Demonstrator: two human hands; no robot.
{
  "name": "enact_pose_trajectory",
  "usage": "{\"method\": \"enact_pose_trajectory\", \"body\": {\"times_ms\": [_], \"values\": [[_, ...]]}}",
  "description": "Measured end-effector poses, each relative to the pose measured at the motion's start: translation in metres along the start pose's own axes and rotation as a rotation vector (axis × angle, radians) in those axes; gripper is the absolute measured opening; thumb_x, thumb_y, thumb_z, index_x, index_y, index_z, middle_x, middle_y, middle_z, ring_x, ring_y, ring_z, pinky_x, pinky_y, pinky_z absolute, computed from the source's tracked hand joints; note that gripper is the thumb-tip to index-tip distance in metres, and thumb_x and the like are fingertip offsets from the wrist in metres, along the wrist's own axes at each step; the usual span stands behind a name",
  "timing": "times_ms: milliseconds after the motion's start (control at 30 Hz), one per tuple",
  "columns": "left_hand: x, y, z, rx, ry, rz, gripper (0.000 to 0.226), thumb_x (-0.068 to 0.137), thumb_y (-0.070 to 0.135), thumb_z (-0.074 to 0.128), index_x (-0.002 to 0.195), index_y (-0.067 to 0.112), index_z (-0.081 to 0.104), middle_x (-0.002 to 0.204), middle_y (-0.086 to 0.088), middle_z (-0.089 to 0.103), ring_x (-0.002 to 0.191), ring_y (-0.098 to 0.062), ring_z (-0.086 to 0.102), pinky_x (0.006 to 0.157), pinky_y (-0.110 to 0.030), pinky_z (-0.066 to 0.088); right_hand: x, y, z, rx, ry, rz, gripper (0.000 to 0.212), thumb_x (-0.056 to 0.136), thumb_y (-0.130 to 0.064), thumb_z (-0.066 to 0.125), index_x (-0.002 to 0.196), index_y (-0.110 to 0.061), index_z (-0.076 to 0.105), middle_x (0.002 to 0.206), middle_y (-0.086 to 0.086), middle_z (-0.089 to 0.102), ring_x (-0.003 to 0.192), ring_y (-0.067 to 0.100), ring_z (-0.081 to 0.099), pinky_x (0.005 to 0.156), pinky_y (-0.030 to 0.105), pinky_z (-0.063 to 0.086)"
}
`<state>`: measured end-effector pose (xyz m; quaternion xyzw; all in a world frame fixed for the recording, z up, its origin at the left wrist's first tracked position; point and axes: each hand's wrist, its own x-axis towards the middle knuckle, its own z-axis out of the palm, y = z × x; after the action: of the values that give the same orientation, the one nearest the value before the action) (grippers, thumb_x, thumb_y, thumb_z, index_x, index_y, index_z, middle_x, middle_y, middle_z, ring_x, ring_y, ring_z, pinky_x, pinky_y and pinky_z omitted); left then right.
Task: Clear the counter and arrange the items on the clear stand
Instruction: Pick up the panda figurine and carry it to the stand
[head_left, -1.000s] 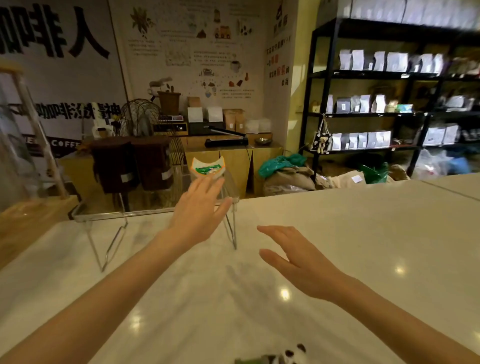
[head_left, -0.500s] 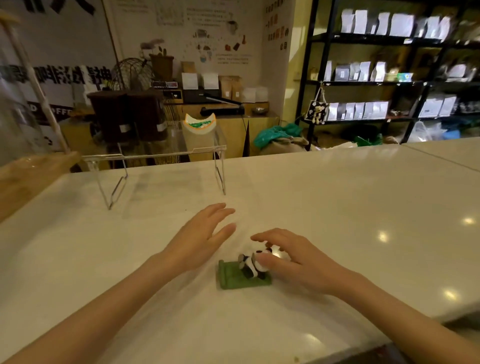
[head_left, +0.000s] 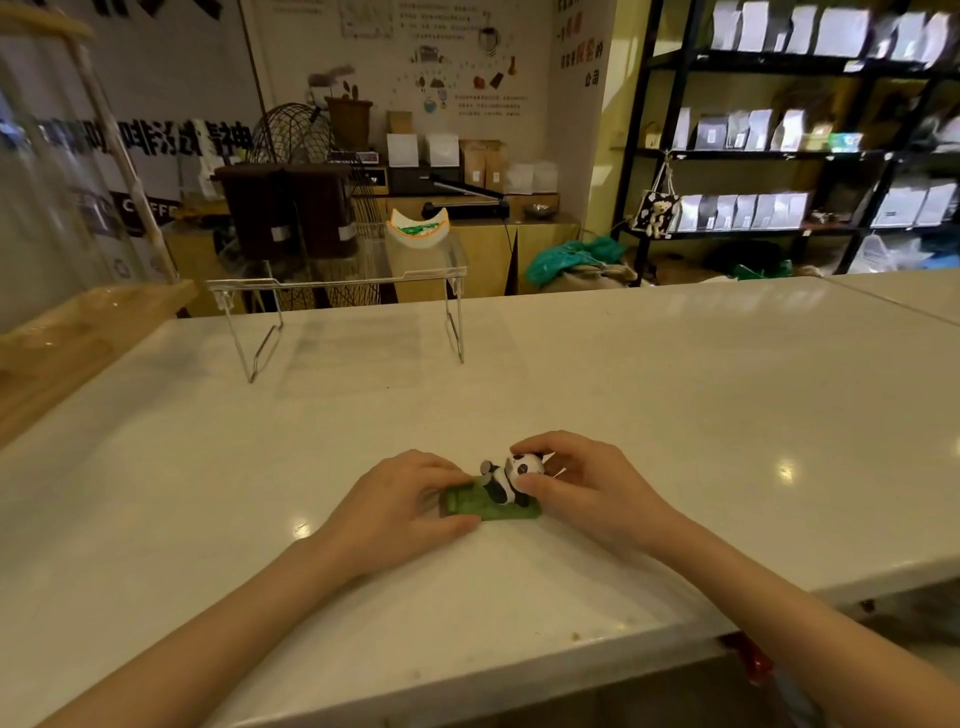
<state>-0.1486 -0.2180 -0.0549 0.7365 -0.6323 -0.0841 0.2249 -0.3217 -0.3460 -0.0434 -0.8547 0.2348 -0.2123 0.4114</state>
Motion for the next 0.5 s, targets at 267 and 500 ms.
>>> {"method": "enact_pose_trajectory", "body": {"times_ms": [267, 500], "values": [[0.005, -0.004, -0.003, -0.102, 0.051, -0.013, 0.067, 0.058, 0.072, 0.054, 0.106, 0.028, 0.067, 0.105, 0.013, 0.066, 0.094, 0.003, 0.056, 0.082, -0.01, 0.042, 0.011, -0.001, -0.006, 0.172, -0.008, 0.015, 0.019, 0.079, -0.02, 0.067, 0.099, -0.022, 0.067, 0.089, 0.003, 0.069, 0.074, 0.013, 0.062, 0.074, 0.026, 0.047], [0.028, -0.01, -0.029, -0.215, 0.185, 0.015, 0.04, 0.066, 0.043, 0.073, 0.101, 0.024, 0.07, 0.098, 0.02, 0.06, 0.093, 0.011, 0.054, 0.076, -0.007, 0.046, 0.043, -0.014, -0.017, 0.226, 0.018, -0.03, 0.018, 0.081, -0.019, 0.066, 0.099, -0.021, 0.066, 0.085, -0.002, 0.067, 0.067, 0.006, 0.062, 0.072, 0.022, 0.052]]}}
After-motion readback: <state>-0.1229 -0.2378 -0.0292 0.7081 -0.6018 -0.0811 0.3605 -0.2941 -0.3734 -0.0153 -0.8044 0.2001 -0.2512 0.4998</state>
